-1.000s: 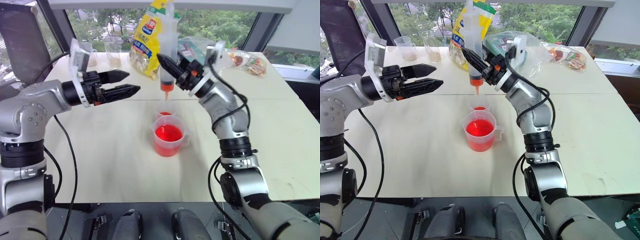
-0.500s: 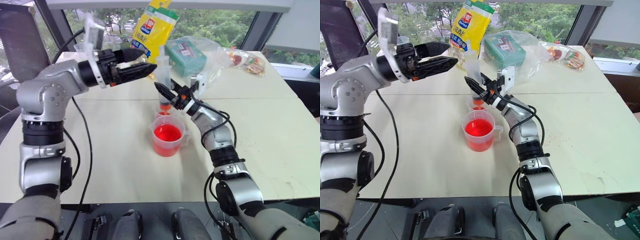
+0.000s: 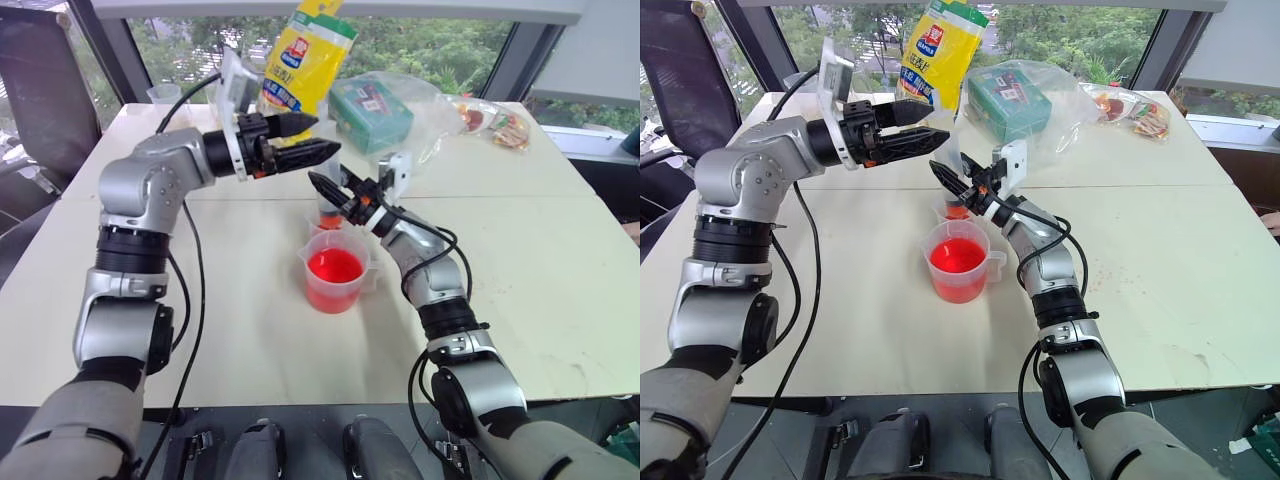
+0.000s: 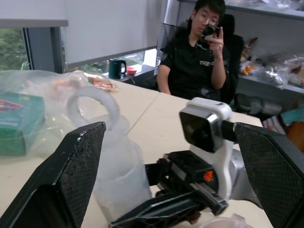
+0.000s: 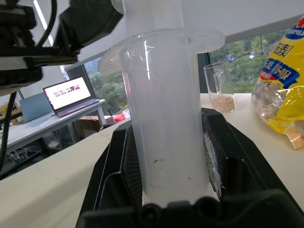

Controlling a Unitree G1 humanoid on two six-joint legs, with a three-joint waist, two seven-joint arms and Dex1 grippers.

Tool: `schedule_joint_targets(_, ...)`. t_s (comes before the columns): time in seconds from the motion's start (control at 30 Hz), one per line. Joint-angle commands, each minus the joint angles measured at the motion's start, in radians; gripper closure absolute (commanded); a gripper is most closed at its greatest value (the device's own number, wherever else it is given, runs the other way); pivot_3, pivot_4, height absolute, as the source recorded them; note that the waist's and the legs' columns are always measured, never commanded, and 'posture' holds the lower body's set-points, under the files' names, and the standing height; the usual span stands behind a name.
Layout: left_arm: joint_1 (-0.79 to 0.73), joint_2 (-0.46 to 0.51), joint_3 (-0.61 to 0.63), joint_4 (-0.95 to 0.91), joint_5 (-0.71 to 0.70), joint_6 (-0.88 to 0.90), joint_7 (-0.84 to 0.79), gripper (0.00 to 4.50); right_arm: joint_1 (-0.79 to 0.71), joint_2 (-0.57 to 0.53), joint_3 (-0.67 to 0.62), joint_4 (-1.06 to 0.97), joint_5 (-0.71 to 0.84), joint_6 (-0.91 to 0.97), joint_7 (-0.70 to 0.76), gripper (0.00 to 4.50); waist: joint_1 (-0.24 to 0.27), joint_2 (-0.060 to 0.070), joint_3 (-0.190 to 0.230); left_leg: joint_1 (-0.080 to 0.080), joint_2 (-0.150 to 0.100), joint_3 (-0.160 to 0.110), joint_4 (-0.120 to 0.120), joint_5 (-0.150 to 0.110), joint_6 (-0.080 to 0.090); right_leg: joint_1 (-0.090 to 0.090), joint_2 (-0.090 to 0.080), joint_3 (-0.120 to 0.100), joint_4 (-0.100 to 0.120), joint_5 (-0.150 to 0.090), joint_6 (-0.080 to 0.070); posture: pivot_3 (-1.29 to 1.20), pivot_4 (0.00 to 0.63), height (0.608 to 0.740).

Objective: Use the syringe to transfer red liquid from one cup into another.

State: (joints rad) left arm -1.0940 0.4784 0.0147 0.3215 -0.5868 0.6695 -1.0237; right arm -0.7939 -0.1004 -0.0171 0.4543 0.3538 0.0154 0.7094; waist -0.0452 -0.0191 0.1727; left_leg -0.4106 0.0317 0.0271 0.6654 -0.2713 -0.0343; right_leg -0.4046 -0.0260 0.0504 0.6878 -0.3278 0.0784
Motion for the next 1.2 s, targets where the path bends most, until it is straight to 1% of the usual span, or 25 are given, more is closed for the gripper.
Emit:
schedule_joint_targets(0.03, -0.047, -0.008, 0.008, 0.032, 0.025, -0.042, -0.019, 0.06, -0.025, 0.002, -0.005, -0.065, 0.006, -0.006, 0.003, 3.13, 0.001, 0.000, 0.000, 0.000, 0.000, 0.000, 0.000, 0.000, 0.000, 0.000, 0.000, 0.000, 0.000, 0.000, 0.000, 0.00, 0.150, 0.740)
schedule_joint_targets(0.23, -0.098, -0.053, 0.008, 0.130, 0.051, -0.083, -0.042, 0.06, -0.025, -0.005, 0.000, -0.073, 0.001, 0.001, 0.010, 3.13, 0.001, 0.000, 0.000, 0.000, 0.000, 0.000, 0.000, 0.000, 0.000, 0.000, 0.000, 0.000, 0.000, 0.000, 0.000, 0.00, 0.150, 0.740)
schedule_joint_targets(0.27, -0.102, -0.061, 0.005, 0.142, 0.054, -0.087, -0.049, 0.29, -0.025, -0.006, 0.000, -0.073, 0.001, 0.002, 0.011, 3.13, 0.001, 0.000, 0.000, 0.000, 0.000, 0.000, 0.000, 0.000, 0.000, 0.000, 0.000, 0.000, 0.000, 0.000, 0.000, 0.00, 0.150, 0.740)
schedule_joint_targets(0.33, -0.114, -0.079, 0.005, 0.167, 0.058, -0.091, -0.057, 0.92, -0.026, -0.008, 0.000, -0.072, -0.001, 0.002, 0.012, 3.13, 0.000, 0.000, 0.000, 0.000, 0.000, 0.000, 0.000, 0.000, 0.000, 0.000, 0.000, 0.000, 0.000, 0.000, 0.000, 0.00, 0.150, 0.740)
schedule_joint_targets(0.4, -0.122, -0.092, 0.007, 0.188, 0.062, -0.094, -0.063, 1.89, -0.027, -0.010, 0.001, -0.071, -0.004, 0.002, 0.014, 3.13, 0.000, 0.000, 0.000, 0.000, 0.000, 0.000, 0.000, 0.000, 0.000, 0.000, 0.000, 0.000, 0.000, 0.000, 0.000, 0.00, 0.150, 0.740)
schedule_joint_targets(0.43, -0.124, -0.097, 0.004, 0.197, 0.068, -0.099, -0.067, 2.54, -0.027, -0.010, 0.000, -0.071, -0.005, 0.003, 0.014, 3.13, -0.002, 0.000, 0.000, 0.000, 0.000, 0.000, 0.000, 0.000, 0.000, 0.000, 0.000, 0.000, 0.000, 0.000, 0.000, 0.00, 0.150, 0.740)
schedule_joint_targets(0.53, -0.128, -0.110, 0.001, 0.215, 0.084, -0.109, -0.076, 3.90, -0.026, -0.011, -0.001, -0.072, -0.009, 0.003, 0.018, 3.13, -0.001, 0.000, 0.000, 0.000, 0.000, 0.001, 0.000, 0.000, 0.000, -0.001, 0.000, 0.000, 0.000, 0.000, 0.000, 0.00, 0.150, 0.740)
schedule_joint_targets(0.57, -0.130, -0.113, 0.000, 0.220, 0.088, -0.111, -0.078, 4.46, -0.027, -0.011, -0.001, -0.072, -0.010, 0.002, 0.019, 3.13, -0.001, 0.000, 0.000, 0.000, 0.000, 0.001, 0.000, 0.000, 0.000, -0.001, 0.000, 0.000, 0.000, 0.000, 0.000, 0.00, 0.150, 0.740)
schedule_joint_targets(0.83, -0.109, -0.115, -0.015, 0.199, 0.108, -0.091, -0.116, 4.46, -0.041, -0.021, -0.009, -0.099, -0.004, 0.008, 0.024, 3.13, 0.001, 0.000, 0.000, 0.000, 0.000, 0.001, 0.000, 0.000, 0.000, -0.001, 0.000, 0.000, 0.000, 0.000, 0.000, 0.00, 0.150, 0.740)
schedule_joint_targets(1.2, -0.057, -0.121, -0.031, 0.176, 0.134, -0.082, -0.122, 4.46, -0.071, -0.034, -0.025, -0.169, 0.027, 0.055, 0.022, 3.13, 0.000, 0.000, 0.000, 0.000, 0.000, 0.001, 0.000, 0.000, 0.000, -0.001, 0.000, 0.000, 0.001, 0.000, 0.000, 0.00, 0.150, 0.740)
